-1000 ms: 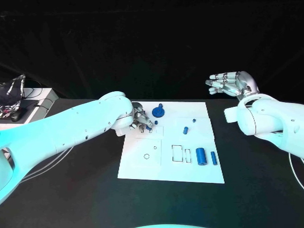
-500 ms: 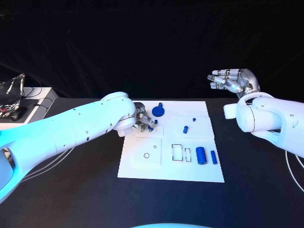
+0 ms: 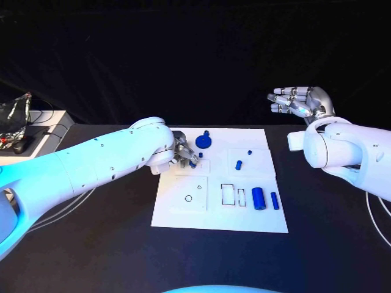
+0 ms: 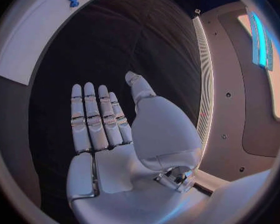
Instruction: Assemble the parts on the task board
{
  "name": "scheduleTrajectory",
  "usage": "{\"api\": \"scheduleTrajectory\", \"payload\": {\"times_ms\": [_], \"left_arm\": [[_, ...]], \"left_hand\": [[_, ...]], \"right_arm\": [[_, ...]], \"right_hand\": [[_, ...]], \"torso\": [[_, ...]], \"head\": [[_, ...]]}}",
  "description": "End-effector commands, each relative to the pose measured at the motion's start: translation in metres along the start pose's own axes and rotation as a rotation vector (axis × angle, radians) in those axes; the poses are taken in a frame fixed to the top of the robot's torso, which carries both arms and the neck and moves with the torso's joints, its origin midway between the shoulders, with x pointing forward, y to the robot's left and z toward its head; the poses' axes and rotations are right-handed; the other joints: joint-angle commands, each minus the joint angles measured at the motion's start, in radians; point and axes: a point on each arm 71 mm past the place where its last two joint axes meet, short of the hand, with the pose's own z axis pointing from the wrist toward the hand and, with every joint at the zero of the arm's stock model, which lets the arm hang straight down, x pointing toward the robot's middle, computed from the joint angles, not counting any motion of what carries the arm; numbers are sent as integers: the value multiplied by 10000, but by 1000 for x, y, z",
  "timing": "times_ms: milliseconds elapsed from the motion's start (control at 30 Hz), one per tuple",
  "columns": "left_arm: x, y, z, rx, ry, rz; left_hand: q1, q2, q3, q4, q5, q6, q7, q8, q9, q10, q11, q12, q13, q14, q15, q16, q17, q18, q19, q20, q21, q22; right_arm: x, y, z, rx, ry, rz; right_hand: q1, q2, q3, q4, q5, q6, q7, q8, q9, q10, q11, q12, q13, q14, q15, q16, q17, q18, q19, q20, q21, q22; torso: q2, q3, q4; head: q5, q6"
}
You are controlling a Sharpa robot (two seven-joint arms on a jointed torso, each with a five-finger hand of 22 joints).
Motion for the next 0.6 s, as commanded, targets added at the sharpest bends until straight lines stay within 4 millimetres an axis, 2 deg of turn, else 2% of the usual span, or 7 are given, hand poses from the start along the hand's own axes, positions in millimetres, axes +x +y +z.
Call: {"api": "scheduleTrajectory", "payload": {"times_ms": [33, 300, 600], "left_arm": [[2, 0, 1, -24, 139, 122], [3, 1, 3, -94, 200, 159], [3, 3, 4, -191, 223, 200]], "left_hand": [[64, 68, 1216, -1259, 38, 479, -380, 15, 24, 429, -390, -30, 9, -4, -53, 55, 5, -179, 98, -6, 68, 9], [59, 73, 1196, -1254, 36, 482, -380, -5, 42, 431, -388, -46, 10, -9, -53, 52, -14, -182, 93, -8, 49, 22], [59, 73, 1196, -1254, 36, 482, -380, -5, 42, 431, -388, -46, 10, -9, -53, 52, -14, -182, 93, -8, 49, 22]], "right_arm": [[1, 1, 0, -142, 132, 87], [2, 1, 0, -123, 166, 100], [2, 1, 0, -88, 200, 110]], "right_hand": [[-3, -44, -29, -9, 26, -81, -6, -61, -9, -59, 9, -53, -1, 8, -23, -32, -8, 34, -111, -16, 56, -16], [2, -31, 0, -31, 23, -117, -12, -64, -11, -85, 11, -53, -2, 64, -36, -34, -8, 1, -137, -36, 87, -15], [-14, -36, 9, -37, 27, -153, 29, -64, -12, -93, 27, -53, -1, 13, -20, -32, -8, -23, -206, -21, 81, -21]], "torso": [[3, 0, 2], [0, -1, 14], [-3, 5, 11]], "head": [[-2, -14], [-27, -100], [-9, -144]]}}
